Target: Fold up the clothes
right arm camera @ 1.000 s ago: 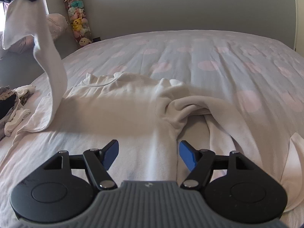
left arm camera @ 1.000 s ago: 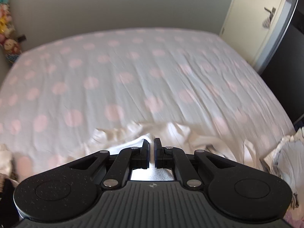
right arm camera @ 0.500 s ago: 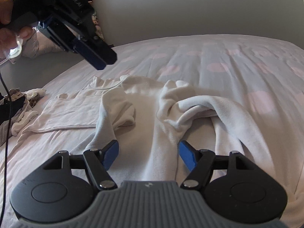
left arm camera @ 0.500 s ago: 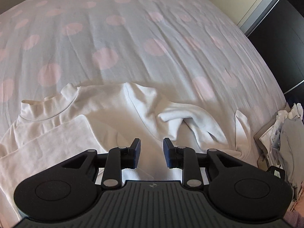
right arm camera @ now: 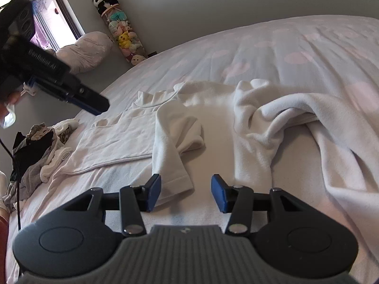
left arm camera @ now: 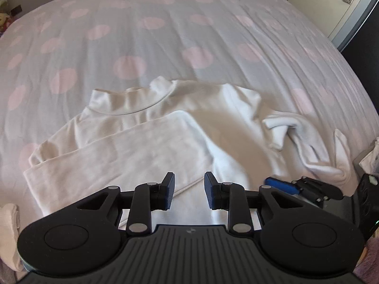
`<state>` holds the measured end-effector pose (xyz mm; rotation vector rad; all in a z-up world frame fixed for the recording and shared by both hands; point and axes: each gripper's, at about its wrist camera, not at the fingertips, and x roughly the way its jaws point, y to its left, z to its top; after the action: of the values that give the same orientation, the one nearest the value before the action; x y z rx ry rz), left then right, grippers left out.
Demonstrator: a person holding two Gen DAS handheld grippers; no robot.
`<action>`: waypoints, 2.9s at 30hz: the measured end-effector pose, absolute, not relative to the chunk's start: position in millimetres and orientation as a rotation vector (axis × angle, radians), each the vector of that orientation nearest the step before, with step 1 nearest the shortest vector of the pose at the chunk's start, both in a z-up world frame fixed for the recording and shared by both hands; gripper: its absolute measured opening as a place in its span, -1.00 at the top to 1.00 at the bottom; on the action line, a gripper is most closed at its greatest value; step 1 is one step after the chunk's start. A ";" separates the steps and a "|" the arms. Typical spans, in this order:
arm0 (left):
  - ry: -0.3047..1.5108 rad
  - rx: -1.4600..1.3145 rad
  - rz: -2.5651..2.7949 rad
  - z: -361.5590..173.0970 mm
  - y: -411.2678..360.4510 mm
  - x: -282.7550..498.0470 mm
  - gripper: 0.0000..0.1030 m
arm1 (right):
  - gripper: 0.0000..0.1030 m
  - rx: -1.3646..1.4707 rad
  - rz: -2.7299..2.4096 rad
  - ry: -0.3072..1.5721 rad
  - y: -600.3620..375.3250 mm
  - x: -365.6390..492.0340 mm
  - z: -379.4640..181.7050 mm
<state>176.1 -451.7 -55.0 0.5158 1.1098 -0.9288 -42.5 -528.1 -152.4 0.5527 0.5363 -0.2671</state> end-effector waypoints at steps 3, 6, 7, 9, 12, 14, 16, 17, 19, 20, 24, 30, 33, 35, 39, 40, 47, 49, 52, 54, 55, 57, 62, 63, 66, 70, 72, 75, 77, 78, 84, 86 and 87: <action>1.051 0.593 -0.861 -64.9 -413.0 182.2 0.38 | 0.00 0.592 -0.256 0.542 -529.4 -38.9 -157.1; 1.000 0.694 -0.784 -77.7 -372.3 186.8 0.26 | 0.00 0.607 -0.250 0.536 -529.6 -33.2 -161.0; 0.982 0.729 -0.761 -82.3 -358.5 188.1 0.25 | 0.00 0.600 -0.250 0.534 -529.5 -29.3 -161.5; 0.957 0.785 -0.719 -92.4 -336.8 188.2 0.23 | 0.11 0.579 -0.256 0.534 -529.0 -19.8 -162.6; 0.913 0.877 -0.710 -108.7 -317.5 178.9 0.20 | 0.47 0.561 -0.276 0.551 -528.1 -10.3 -163.8; 0.871 0.942 -0.734 -121.1 -315.0 170.0 0.19 | 0.55 0.576 -0.278 0.548 -530.8 -13.8 -163.3; 0.814 1.017 -0.752 -133.3 -316.3 162.7 0.19 | 0.66 0.599 -0.278 0.549 -535.2 -17.1 -161.1; 0.774 1.062 -0.749 -139.6 -317.5 159.6 0.19 | 0.78 0.616 -0.281 0.544 -537.9 -18.7 -159.7; 0.677 1.154 -0.735 -151.7 -320.9 153.6 0.21 | 0.83 0.651 -0.271 0.523 -542.7 -23.0 -156.3; 0.622 1.189 -0.737 -155.0 -323.7 150.2 0.21 | 0.85 0.656 -0.267 0.512 -543.5 -25.3 -153.3; 0.493 1.292 -0.759 -165.2 -328.5 140.1 0.46 | 0.87 0.643 -0.263 0.477 -542.7 -36.0 -141.1; 0.469 1.303 -0.772 -165.8 -322.9 141.2 0.87 | 0.88 0.600 -0.315 0.445 -538.7 -48.7 -119.3; 0.461 1.265 -0.760 -157.8 -313.4 145.9 0.90 | 0.89 0.591 -0.348 0.440 -539.4 -48.3 -105.7; 0.455 1.237 -0.743 -152.2 -307.9 150.8 0.91 | 0.89 0.567 -0.377 0.437 -541.2 -45.8 -92.4; 0.463 1.193 -0.707 -146.5 -296.5 162.3 0.92 | 0.89 0.518 -0.440 0.428 -551.1 -43.6 -61.4; 0.471 1.184 -0.695 -146.7 -293.8 166.5 0.92 | 0.90 0.517 -0.463 0.425 -555.4 -44.9 -53.9; 0.518 1.147 -0.682 -161.7 -281.7 182.1 0.93 | 0.90 0.555 -0.594 0.540 -593.2 -40.2 -54.8; 0.521 1.145 -0.690 -166.3 -280.0 176.8 0.93 | 0.90 0.553 -0.616 0.588 -601.3 -31.8 -70.0; 0.540 1.122 -0.706 -168.9 -278.6 175.6 0.93 | 0.90 0.560 -0.623 0.641 -610.3 -18.7 -96.1; 0.571 1.071 -0.722 -164.5 -274.8 178.9 0.92 | 0.89 0.565 -0.623 0.657 -613.7 -13.9 -108.5; 0.598 1.028 -0.738 -160.1 -271.2 181.3 0.92 | 0.89 0.566 -0.626 0.664 -614.4 -13.1 -111.7; 0.658 0.942 -0.770 -149.9 -263.1 187.7 0.82 | 0.78 0.575 -0.621 0.664 -613.7 -15.9 -113.4; 0.770 0.681 -0.829 -116.8 -241.8 210.0 0.35 | 0.57 0.571 -0.611 0.647 -608.7 -31.0 -109.3; 0.777 0.626 -0.835 -109.1 -239.4 214.3 0.28 | 0.53 0.578 -0.608 0.644 -608.8 -33.3 -109.1; 0.794 0.498 -0.823 -93.3 -241.3 231.9 0.11 | 0.49 0.609 -0.596 0.635 -610.7 -38.1 -109.5; 0.841 0.350 -0.757 -92.3 -255.3 269.7 0.10 | 0.42 0.634 -0.589 0.621 -613.2 -39.9 -108.6; 0.863 0.272 -0.716 -99.2 -260.6 289.5 0.10 | 0.40 0.646 -0.587 0.614 -614.6 -40.0 -108.4; 0.899 0.153 -0.641 -116.2 -263.2 317.3 0.11 | 0.39 0.643 -0.567 0.608 -613.2 -40.3 -107.5; 0.938 0.090 -0.614 -129.1 -264.4 331.2 0.14 | 0.39 0.632 -0.556 0.608 -612.9 -39.2 -107.0; 0.947 0.082 -0.607 -135.0 -266.5 335.3 0.14 | 0.39 0.627 -0.551 0.609 -613.1 -38.8 -106.7; 0.897 0.116 -0.610 -152.2 -280.8 330.3 0.14 | 0.38 0.629 -0.529 0.619 -619.4 -36.4 -112.4; 0.872 0.137 -0.610 -153.2 -285.6 324.9 0.19 | 0.38 0.647 -0.523 0.623 -620.9 -35.0 -117.5; 0.863 0.139 -0.613 -153.3 -287.1 322.0 0.27 | 0.38 0.659 -0.519 0.624 -621.3 -34.5 -120.5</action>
<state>322.0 -287.1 -153.3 0.1386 0.8628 -0.6132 -34.5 -621.3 -120.5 0.6592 0.6243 -0.5192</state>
